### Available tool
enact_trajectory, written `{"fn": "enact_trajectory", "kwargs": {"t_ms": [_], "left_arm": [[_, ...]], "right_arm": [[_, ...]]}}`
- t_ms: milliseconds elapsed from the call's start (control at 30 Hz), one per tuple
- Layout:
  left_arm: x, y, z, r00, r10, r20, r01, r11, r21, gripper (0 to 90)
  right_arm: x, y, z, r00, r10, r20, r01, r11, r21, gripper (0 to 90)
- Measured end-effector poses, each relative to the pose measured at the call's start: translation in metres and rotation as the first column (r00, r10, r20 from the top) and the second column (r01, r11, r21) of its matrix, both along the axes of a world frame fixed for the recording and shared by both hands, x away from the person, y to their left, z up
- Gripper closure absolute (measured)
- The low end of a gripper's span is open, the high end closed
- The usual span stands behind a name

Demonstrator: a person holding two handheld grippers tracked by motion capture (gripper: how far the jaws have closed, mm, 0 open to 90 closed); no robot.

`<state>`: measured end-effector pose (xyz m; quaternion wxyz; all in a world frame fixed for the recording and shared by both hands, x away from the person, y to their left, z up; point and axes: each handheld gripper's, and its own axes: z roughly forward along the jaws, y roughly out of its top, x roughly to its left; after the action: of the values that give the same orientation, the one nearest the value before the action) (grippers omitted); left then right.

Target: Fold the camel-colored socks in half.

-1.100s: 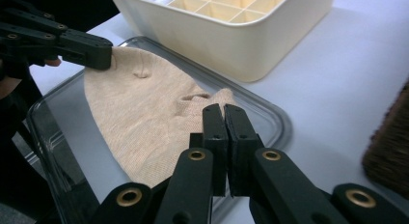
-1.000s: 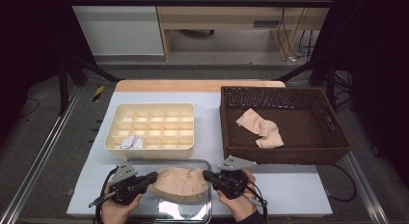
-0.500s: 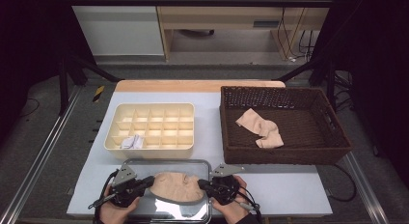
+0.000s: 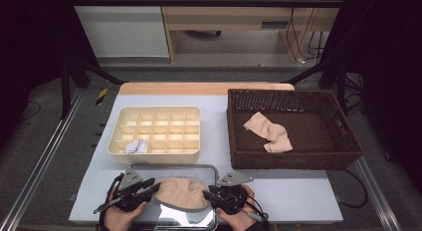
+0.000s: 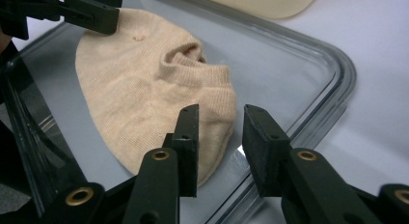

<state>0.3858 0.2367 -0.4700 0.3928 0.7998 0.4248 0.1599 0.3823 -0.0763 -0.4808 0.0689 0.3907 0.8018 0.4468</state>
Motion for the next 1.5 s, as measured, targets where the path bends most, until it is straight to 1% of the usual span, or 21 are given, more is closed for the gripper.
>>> {"fn": "enact_trajectory", "kwargs": {"t_ms": [67, 167, 233, 367, 467, 567, 633, 667, 700, 800, 900, 967, 1033, 1067, 1100, 1167, 1200, 1267, 1333, 1400, 1500], "left_arm": [[0.002, 0.0, -0.004, 0.9999, -0.004, -0.017, 0.004, 1.0, 0.007, 69.8], [0.002, 0.001, -0.006, 0.9996, -0.013, -0.026, 0.013, 0.9999, 0.001, 72.8], [0.001, 0.001, -0.006, 0.9994, -0.02, -0.028, 0.02, 0.9998, 0.002, 75.8], [0.0, -0.001, -0.005, 0.9991, -0.022, -0.036, 0.022, 0.9997, 0.006, 81.7], [0.0, -0.001, -0.004, 0.9989, -0.018, -0.043, 0.018, 0.9998, 0.001, 83.8], [-0.002, 0.0, -0.004, 0.9993, -0.004, -0.038, 0.004, 1.0, -0.005, 84.4], [-0.004, -0.001, -0.003, 0.9994, -0.006, -0.033, 0.005, 0.9999, -0.015, 84.5], [-0.006, -0.001, -0.002, 0.9993, -0.01, -0.035, 0.009, 0.9995, -0.031, 84.6], [-0.007, -0.003, -0.002, 0.9992, -0.013, -0.038, 0.012, 0.999, -0.043, 84.6], [-0.014, -0.012, -0.003, 0.9986, -0.035, -0.04, 0.033, 0.9986, -0.041, 84.5], [-0.021, -0.022, -0.004, 0.9988, -0.043, -0.025, 0.043, 0.999, -0.012, 84.5], [-0.022, -0.024, -0.004, 0.9987, -0.049, -0.014, 0.049, 0.9988, 0.004, 84.2], [-0.022, -0.024, -0.003, 0.9987, -0.049, -0.013, 0.048, 0.9988, -0.002, 83.4], [-0.022, -0.023, -0.003, 0.9988, -0.048, -0.01, 0.048, 0.9988, -0.005, 82.1], [-0.021, -0.023, -0.003, 0.999, -0.045, -0.006, 0.045, 0.9989, -0.012, 79.7], [-0.02, -0.021, 0.0, 0.9991, -0.042, 0.006, 0.042, 0.9987, -0.03, 75.5], [-0.019, -0.021, 0.002, 0.9989, -0.044, 0.014, 0.044, 0.9983, -0.037, 73.7], [-0.017, -0.021, 0.005, 0.9987, -0.042, 0.029, 0.043, 0.9982, -0.041, 71.9], [-0.015, -0.023, 0.005, 0.998, -0.051, 0.036, 0.052, 0.9982, -0.031, 71.8], [-0.012, -0.025, 0.003, 0.9981, -0.056, 0.026, 0.056, 0.9983, -0.014, 73.2], [-0.01, -0.024, -0.003, 0.9984, -0.057, -0.003, 0.057, 0.9984, -0.004, 76.7]], "right_arm": [[0.001, 0.001, -0.003, 1.0, 0.0, -0.002, 0.0, 1.0, -0.006, 66.3], [0.001, 0.003, -0.006, 1.0, 0.001, 0.0, -0.001, 1.0, -0.003, 67.0], [0.001, 0.004, -0.007, 1.0, 0.004, 0.004, -0.004, 1.0, 0.0, 71.1], [-0.001, 0.007, -0.009, 0.9999, 0.013, -0.004, -0.012, 0.9999, 0.012, 80.7], [0.0, 0.008, -0.01, 0.9996, 0.012, -0.025, -0.011, 0.9996, 0.024, 85.3], [0.003, 0.005, -0.009, 0.9983, 0.009, -0.057, -0.007, 0.9992, 0.039, 86.5], [0.005, 0.001, -0.006, 0.9989, -0.006, -0.047, 0.007, 0.9997, 0.024, 86.8], [0.006, -0.001, -0.005, 0.9992, -0.013, -0.038, 0.013, 0.9997, 0.018, 86.8], [0.007, -0.005, -0.002, 0.9991, -0.032, -0.029, 0.032, 0.9994, 0.015, 86.9], [0.012, -0.013, 0.003, 0.9973, -0.072, 0.014, 0.072, 0.9972, -0.021, 86.9], [0.015, -0.015, 0.001, 0.9954, -0.088, 0.038, 0.091, 0.9935, -0.069, 86.7], [0.016, -0.015, 0.0, 0.9954, -0.088, 0.039, 0.09, 0.9939, -0.064, 85.9], [0.016, -0.016, 0.001, 0.9957, -0.085, 0.036, 0.087, 0.9944, -0.061, 83.4], [0.016, -0.017, 0.001, 0.9953, -0.087, 0.042, 0.089, 0.9947, -0.052, 81.5], [0.015, -0.019, 0.002, 0.9952, -0.091, 0.036, 0.092, 0.995, -0.038, 79.3], [0.014, -0.023, 0.006, 0.9938, -0.103, 0.043, 0.103, 0.9947, -0.005, 74.2], [0.014, -0.025, 0.008, 0.9935, -0.105, 0.044, 0.105, 0.9945, 0.0, 72.0], [0.012, -0.027, 0.008, 0.9932, -0.11, 0.037, 0.11, 0.9939, 0.007, 68.1], [0.011, -0.026, 0.003, 0.9943, -0.104, 0.024, 0.104, 0.9946, 0.004, 66.0], [0.01, -0.025, -0.001, 0.9949, -0.1, 0.015, 0.1, 0.9949, -0.006, 65.8], [0.01, -0.024, -0.003, 0.9946, -0.104, -0.003, 0.104, 0.9945, 0.008, 66.2]]}}
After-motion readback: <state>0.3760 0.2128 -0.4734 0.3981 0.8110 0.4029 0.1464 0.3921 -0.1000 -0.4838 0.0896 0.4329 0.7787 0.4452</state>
